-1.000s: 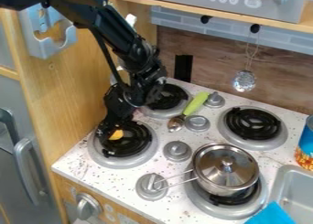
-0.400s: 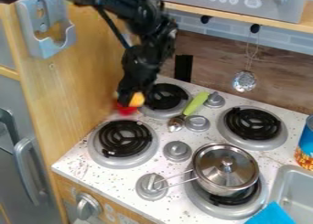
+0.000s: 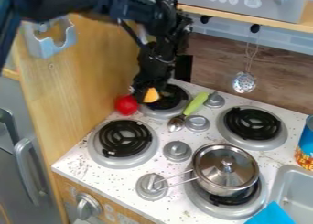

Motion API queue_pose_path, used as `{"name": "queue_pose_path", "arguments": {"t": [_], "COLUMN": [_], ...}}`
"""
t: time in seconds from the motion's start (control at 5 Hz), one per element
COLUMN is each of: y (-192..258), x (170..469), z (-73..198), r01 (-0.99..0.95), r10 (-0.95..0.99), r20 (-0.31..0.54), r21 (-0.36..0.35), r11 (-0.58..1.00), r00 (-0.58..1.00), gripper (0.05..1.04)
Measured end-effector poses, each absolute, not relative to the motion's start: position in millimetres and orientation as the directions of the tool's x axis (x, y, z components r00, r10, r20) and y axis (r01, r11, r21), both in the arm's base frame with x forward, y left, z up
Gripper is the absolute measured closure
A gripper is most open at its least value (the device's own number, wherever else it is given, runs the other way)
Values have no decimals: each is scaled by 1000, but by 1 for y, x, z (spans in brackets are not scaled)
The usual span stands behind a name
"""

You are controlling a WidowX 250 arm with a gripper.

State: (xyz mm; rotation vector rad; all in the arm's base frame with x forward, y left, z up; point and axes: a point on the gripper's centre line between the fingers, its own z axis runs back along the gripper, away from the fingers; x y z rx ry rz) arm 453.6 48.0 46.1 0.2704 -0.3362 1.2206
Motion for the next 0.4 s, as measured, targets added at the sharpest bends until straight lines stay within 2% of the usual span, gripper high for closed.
{"name": "queue_pose_path", "arguments": {"t": [0.4], "y": [4], "x": [465], "z": [36], "r01": [-916], "r10": [848], "r20": [364], "r21": [42], "r11": [398], "r00": [385], "gripper": [348]}}
